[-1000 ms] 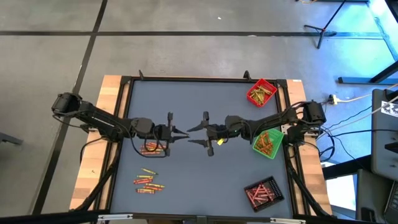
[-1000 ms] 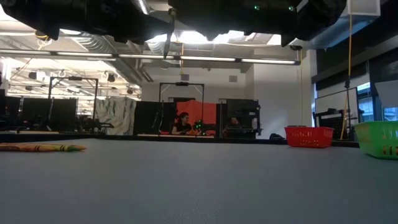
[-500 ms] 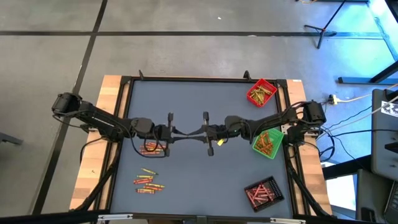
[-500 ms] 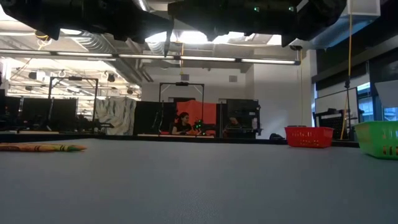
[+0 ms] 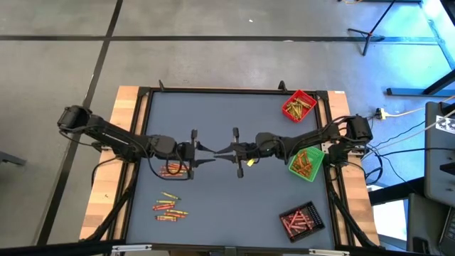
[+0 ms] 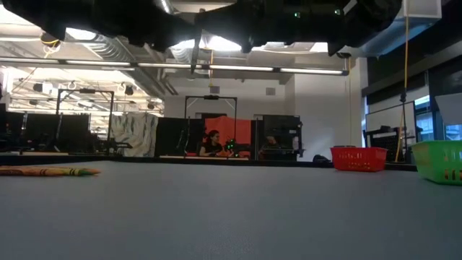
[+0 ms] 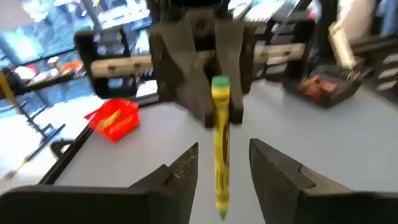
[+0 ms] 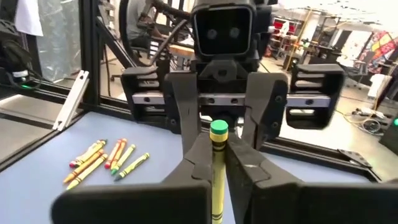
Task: Sort crayons
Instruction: Put the green crayon into the red bin
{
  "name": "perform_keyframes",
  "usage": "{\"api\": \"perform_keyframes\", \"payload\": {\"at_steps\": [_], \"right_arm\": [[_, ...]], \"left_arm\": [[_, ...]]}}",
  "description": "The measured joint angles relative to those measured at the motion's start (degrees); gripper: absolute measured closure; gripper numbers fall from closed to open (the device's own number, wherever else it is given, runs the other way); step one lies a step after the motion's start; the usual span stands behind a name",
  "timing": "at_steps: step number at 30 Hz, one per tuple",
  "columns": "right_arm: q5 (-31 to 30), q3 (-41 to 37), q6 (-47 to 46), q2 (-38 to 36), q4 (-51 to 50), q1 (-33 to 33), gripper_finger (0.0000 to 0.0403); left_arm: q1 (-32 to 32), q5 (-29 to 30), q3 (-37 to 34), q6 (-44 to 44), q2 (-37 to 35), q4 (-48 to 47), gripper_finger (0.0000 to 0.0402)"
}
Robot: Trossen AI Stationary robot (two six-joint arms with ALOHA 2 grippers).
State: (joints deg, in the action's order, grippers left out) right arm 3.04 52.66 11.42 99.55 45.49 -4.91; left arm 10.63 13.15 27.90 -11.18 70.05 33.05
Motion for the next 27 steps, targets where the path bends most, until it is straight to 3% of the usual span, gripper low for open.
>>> {"api": "perform_keyframes", "payload": {"at_steps": [9,20,27], "right_arm": [[-8.84,0.04,0.87,-5.96,-14.51,-0.01,0.0393],[-29.29,0.02,0.79,-21.51,-42.58,0.05,0.0389],[-35.43,0.00,-3.58,-31.69,-56.56,0.05,0.0388]], "left_arm": [[2.90,12.84,0.24,0.18,-8.63,-13.16,0.0270],[3.78,16.24,0.26,0.57,-12.62,-19.90,0.0270],[3.78,16.24,0.24,0.59,-12.62,-19.74,0.0270]]}}
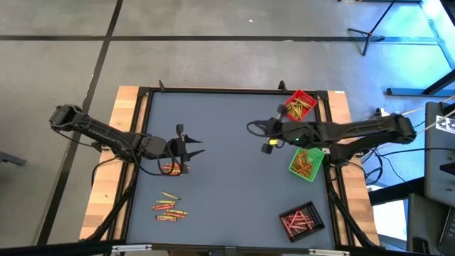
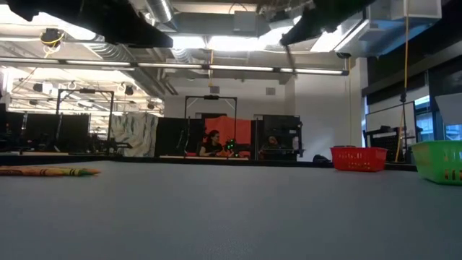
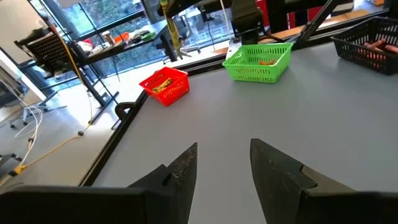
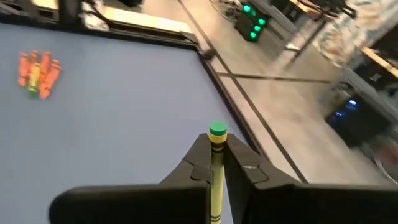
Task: Sort crayons
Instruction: Put the green crayon into the red bin
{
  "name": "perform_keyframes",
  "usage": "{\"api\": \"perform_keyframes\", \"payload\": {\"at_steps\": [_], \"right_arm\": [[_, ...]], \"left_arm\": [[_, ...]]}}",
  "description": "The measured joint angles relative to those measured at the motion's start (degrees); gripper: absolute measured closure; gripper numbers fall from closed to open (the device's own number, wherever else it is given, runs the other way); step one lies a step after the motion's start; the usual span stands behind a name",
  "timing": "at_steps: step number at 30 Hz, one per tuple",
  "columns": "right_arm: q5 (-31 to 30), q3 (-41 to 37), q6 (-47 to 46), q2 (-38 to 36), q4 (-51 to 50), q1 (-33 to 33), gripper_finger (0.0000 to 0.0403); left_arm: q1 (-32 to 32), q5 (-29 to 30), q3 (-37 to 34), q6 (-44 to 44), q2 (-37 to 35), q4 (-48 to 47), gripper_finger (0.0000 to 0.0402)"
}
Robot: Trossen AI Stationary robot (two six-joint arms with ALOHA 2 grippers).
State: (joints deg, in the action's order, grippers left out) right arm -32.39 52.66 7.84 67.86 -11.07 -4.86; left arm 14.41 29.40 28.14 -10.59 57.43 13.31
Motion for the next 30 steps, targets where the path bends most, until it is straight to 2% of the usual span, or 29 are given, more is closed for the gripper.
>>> {"api": "perform_keyframes", "payload": {"at_steps": [6,11,15,24,30], "right_arm": [[-7.79,0.00,-1.85,-4.79,-10.86,0.67,0.0388],[-8.59,0.00,-5.30,-5.90,-18.83,6.22,0.0386],[-7.44,-0.16,-7.47,-5.88,-23.67,13.35,0.0387],[-0.22,-5.78,-7.68,-5.84,-22.66,29.03,0.0383],[0.36,-9.96,-7.61,-5.84,-21.61,37.25,0.0382]], "left_arm": [[-0.02,-0.01,0.00,0.00,0.00,0.22,0.0269],[-0.02,-0.01,0.00,-0.02,0.00,0.25,0.0269],[-0.02,-0.01,0.00,-0.02,0.01,0.25,0.0269],[-0.02,-0.03,0.00,-0.04,0.02,0.25,0.0269],[-0.02,-0.03,0.00,-0.04,0.02,0.25,0.0269]]}}
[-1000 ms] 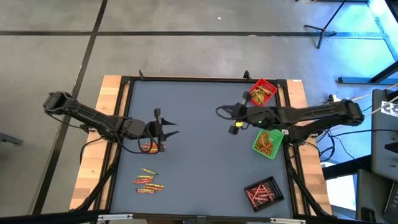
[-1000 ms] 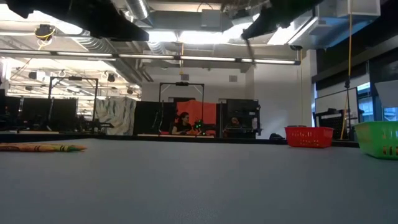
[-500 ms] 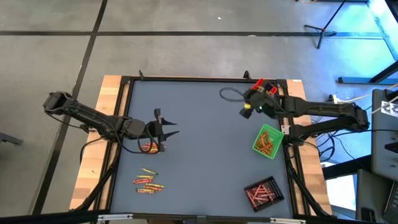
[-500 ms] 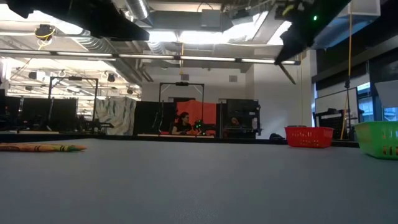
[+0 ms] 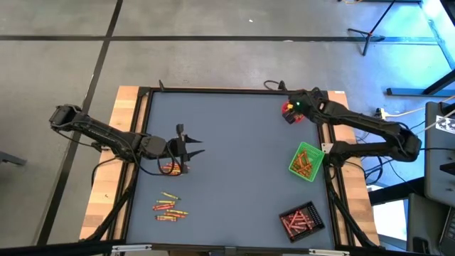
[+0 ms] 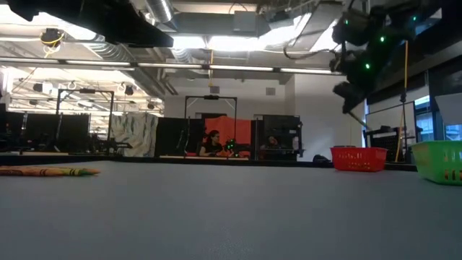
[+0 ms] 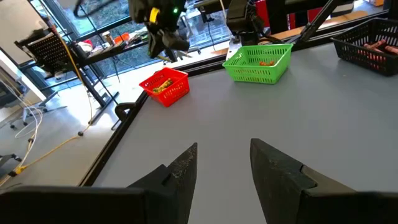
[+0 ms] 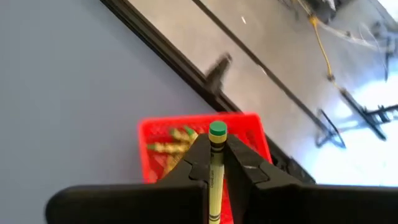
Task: Sort crayons
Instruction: Put the green crayon into the red bin
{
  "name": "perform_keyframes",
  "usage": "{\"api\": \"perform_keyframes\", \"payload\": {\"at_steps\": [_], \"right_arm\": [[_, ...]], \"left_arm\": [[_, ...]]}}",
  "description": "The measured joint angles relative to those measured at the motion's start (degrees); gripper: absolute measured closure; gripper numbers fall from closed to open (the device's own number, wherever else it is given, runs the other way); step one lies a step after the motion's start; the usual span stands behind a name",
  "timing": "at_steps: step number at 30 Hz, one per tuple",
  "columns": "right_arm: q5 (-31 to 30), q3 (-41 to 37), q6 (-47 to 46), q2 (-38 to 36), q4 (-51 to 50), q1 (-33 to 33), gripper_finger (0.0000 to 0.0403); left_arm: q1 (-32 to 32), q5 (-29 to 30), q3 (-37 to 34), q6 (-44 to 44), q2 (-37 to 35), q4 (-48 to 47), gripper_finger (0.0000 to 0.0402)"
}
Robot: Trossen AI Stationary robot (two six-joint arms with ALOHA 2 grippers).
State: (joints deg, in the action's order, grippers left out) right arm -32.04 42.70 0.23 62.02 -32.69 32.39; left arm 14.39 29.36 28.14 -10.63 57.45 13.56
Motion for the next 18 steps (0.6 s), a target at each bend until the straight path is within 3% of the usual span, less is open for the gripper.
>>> {"api": "perform_keyframes", "payload": {"at_steps": [8,18], "right_arm": [[6.04,-4.83,0.08,0.00,4.19,6.09,0.0382],[7.58,-8.48,0.20,0.00,9.68,8.22,0.0381]], "left_arm": [[0.00,0.00,0.00,0.00,0.00,0.00,0.0269],[0.00,-0.02,-0.02,-0.02,0.02,0.11,0.0269]]}}
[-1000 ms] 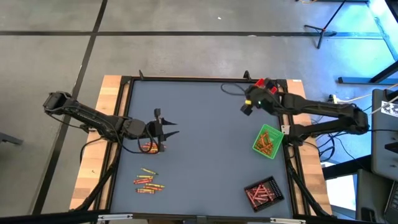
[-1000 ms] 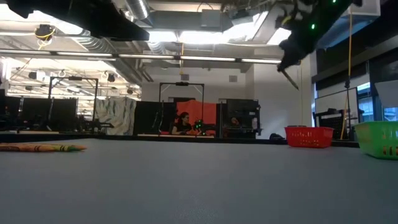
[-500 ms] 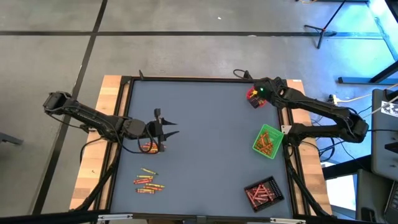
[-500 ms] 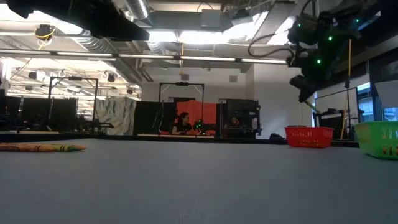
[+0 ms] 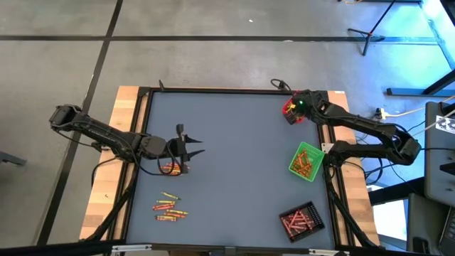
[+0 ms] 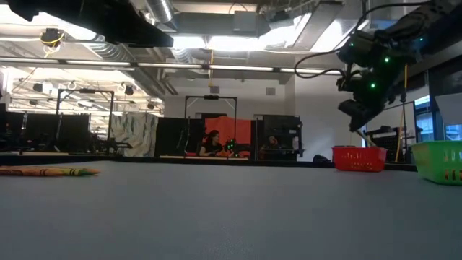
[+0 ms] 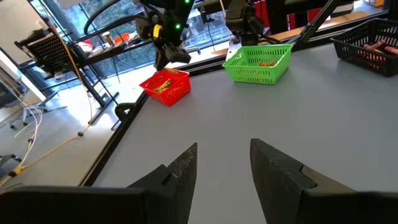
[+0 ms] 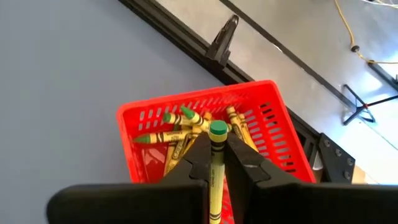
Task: Sort crayons
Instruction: Put the green crayon into the red bin, then put the orange crayon into the green bin
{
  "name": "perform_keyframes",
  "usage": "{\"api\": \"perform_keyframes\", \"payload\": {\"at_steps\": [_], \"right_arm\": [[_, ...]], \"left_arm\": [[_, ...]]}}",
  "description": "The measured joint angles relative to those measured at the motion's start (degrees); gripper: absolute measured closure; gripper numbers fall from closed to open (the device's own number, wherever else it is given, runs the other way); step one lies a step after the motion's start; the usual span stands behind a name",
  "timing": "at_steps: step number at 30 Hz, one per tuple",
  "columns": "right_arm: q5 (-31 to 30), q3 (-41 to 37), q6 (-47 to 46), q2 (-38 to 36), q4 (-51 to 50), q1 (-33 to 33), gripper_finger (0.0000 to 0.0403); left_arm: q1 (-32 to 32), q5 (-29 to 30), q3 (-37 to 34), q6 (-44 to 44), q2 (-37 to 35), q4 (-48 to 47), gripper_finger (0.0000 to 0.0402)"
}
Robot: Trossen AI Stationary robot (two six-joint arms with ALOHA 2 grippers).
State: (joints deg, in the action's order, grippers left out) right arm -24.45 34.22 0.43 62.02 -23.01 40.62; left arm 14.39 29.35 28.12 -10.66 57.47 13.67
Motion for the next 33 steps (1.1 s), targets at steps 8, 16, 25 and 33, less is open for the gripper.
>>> {"api": "perform_keyframes", "payload": {"at_steps": [8,16,25,33], "right_arm": [[0.12,-0.69,-0.18,0.00,0.00,-0.04,0.0350],[0.60,0.06,-1.45,0.02,0.05,-0.06,0.0229],[15.09,5.15,-3.18,-0.02,6.26,-5.30,0.0208],[18.04,5.15,-2.97,0.00,21.95,-20.78,0.0207]], "left_arm": [[0.00,-0.01,0.00,0.00,0.00,0.02,0.0269],[0.00,-0.01,0.00,0.00,0.00,0.02,0.0269],[0.00,-0.01,0.00,0.02,0.00,0.00,0.0269],[0.00,-0.10,-0.02,1.61,0.04,-1.72,0.0269]]}}
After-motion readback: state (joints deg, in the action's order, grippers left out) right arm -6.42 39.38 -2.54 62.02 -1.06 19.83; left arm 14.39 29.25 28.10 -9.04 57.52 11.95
